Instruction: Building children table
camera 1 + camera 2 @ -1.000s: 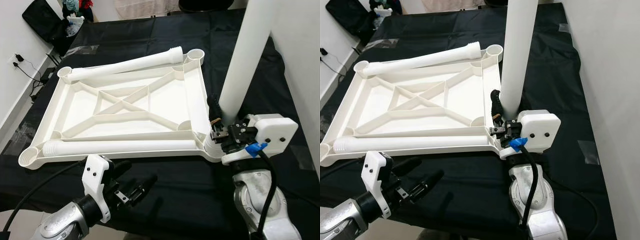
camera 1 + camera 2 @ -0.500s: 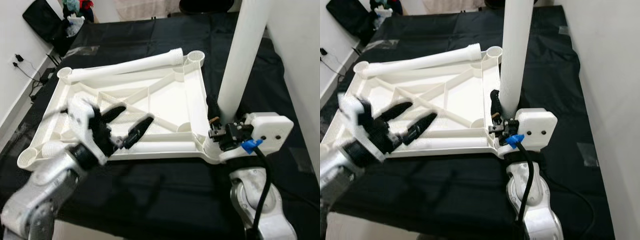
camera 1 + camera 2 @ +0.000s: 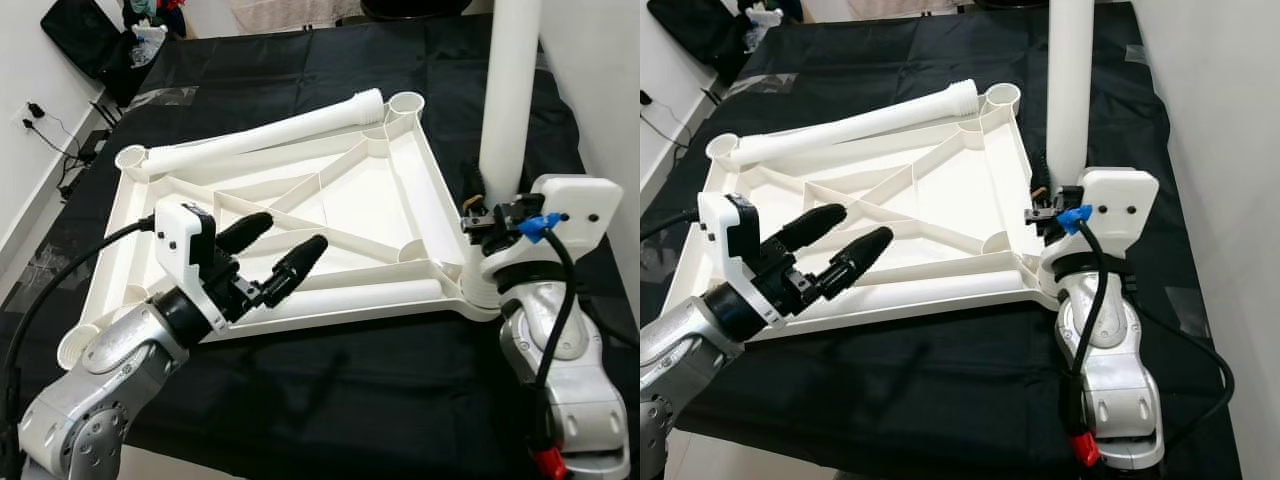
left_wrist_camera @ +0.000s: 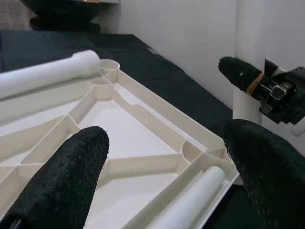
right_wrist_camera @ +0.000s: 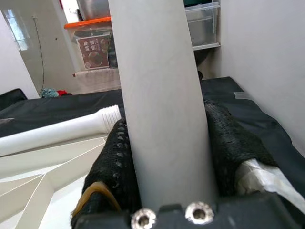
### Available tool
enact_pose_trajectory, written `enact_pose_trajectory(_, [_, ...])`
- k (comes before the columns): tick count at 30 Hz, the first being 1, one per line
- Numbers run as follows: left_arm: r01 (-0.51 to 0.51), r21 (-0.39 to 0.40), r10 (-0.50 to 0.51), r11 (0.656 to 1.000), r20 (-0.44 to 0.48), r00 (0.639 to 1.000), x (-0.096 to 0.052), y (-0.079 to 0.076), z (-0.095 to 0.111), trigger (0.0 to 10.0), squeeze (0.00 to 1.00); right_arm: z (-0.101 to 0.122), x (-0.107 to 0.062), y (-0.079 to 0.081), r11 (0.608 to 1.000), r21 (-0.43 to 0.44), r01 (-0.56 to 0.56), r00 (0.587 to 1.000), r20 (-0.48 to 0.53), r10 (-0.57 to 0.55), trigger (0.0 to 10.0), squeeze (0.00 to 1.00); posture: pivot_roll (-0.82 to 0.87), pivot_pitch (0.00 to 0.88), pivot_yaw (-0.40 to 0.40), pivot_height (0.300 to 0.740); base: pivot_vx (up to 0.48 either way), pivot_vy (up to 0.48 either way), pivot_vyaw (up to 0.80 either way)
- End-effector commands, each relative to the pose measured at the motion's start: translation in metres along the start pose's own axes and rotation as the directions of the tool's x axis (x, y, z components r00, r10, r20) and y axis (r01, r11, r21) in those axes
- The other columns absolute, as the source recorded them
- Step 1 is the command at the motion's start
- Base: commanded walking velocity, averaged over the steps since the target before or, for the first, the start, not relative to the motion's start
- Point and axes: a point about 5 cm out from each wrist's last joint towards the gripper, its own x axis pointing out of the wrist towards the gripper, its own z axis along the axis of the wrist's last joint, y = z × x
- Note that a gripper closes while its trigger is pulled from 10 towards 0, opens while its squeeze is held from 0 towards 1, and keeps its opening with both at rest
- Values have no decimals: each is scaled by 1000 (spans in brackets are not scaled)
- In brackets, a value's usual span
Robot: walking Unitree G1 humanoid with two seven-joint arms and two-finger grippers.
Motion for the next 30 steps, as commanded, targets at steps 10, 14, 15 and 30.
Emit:
enact_pose_trajectory(10, [7,8,-6,1000,-42,999,-1,-1,-7,10000,0,8,15,-5,961,275,-31,999,29,24,0,0,-20,194,137,740,0,0,0])
enact_pose_trajectory(14, [14,1,-14,1000,-42,999,1,-2,-8,10000,0,21,20,-11,946,317,-68,994,103,38,0,0,-26,187,140,740,0,0,0])
enact_pose_trajectory(15, [18,0,-18,1000,-41,999,3,-3,-8,10000,0,26,21,-14,942,325,-83,991,129,43,0,0,-28,183,143,740,0,0,0])
enact_pose_trajectory(30, [22,19,-22,1000,-12,1000,11,1,-2,10000,0,41,13,9,851,353,-388,914,265,306,0,0,-30,174,147,740,0,0,0])
